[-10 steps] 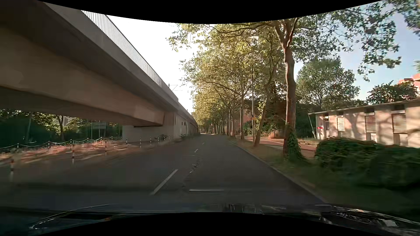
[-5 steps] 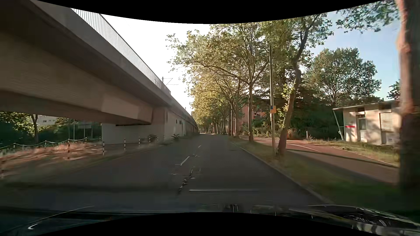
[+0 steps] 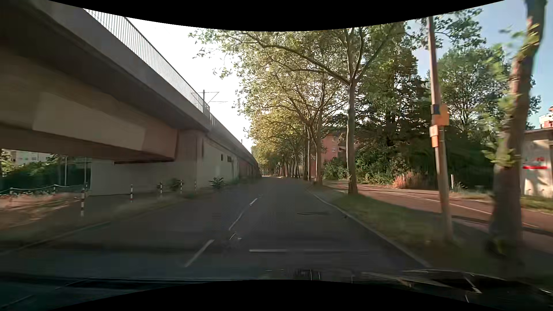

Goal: Follow the waypoints while adhering to traffic rules and regulations

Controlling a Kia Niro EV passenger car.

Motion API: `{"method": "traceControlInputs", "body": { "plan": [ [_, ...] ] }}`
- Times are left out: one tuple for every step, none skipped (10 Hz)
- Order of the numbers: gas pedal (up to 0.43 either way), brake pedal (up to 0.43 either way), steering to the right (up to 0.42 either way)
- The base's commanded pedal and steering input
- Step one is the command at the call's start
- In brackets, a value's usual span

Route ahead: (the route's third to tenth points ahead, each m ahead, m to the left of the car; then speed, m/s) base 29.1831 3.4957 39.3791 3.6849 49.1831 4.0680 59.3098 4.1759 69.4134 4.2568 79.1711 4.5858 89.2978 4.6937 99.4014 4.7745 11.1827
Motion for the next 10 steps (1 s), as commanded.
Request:
{"method": "traceControlInputs", "body": {
  "plan": [
    [0.13, 0.0, 0.001],
    [0.11, 0.0, -0.001],
    [0.11, 0.0, -0.001],
    [0.11, 0.0, 0.0],
    [0.11, 0.0, 0.0],
    [0.11, 0.0, 0.0],
    [0.11, 0.0, 0.0],
    [0.11, 0.0, 0.0],
    [0.11, 0.0, 0.0],
    [0.11, 0.0, 0.001]
  ]
}}
